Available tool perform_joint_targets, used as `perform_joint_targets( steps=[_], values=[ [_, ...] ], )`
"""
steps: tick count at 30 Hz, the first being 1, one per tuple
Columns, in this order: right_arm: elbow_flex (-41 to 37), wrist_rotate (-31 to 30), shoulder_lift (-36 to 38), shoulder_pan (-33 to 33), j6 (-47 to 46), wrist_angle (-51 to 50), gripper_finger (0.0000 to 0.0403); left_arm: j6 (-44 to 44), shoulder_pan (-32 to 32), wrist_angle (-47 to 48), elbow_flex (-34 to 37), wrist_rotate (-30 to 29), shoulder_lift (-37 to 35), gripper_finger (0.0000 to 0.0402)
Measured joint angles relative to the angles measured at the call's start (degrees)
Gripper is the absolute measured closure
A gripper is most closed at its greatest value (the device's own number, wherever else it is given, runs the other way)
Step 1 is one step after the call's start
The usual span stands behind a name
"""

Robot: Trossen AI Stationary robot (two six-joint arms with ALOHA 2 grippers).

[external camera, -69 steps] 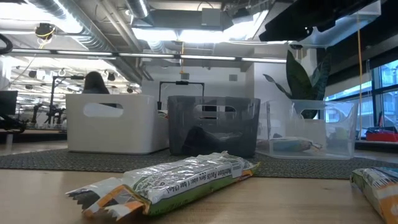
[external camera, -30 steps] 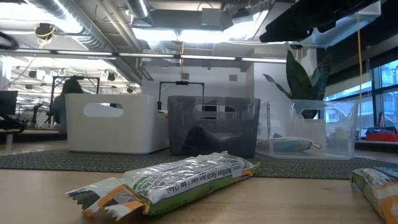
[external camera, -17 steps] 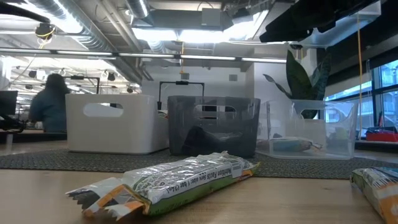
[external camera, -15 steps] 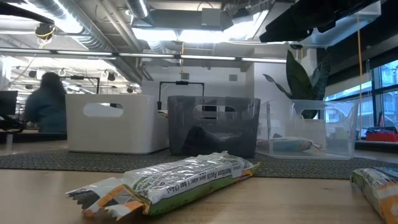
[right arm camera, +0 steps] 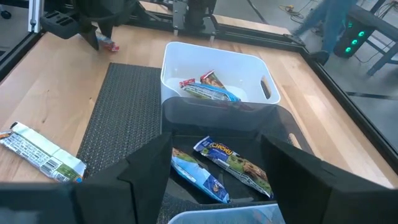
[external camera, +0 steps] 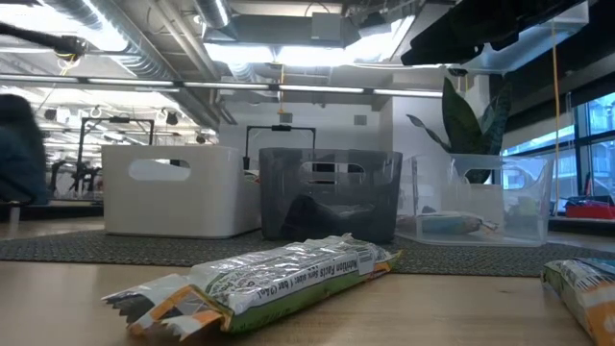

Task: Pick and place Granola Bars by type
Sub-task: Put the red granola bar into the white bin

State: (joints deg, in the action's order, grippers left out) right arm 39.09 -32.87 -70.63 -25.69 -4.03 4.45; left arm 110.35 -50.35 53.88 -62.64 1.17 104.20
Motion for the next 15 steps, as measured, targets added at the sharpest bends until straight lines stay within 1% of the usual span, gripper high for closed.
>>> perform_joint_targets(
  steps=[3,10,15],
  values=[
    [0.0,0.0,0.0,0.0,0.0,0.0,0.0155,0.0,-0.2,0.0,0.1,2.0,0.1,0.0248],
    [0.0,0.0,0.0,0.0,0.0,0.0,0.0155,0.8,-0.2,0.1,0.1,-0.1,0.0,0.0260],
    [0.0,0.0,0.0,0.0,0.0,0.0,0.0155,0.8,-0.2,0.1,0.0,-0.1,0.0,0.0285]
  ],
)
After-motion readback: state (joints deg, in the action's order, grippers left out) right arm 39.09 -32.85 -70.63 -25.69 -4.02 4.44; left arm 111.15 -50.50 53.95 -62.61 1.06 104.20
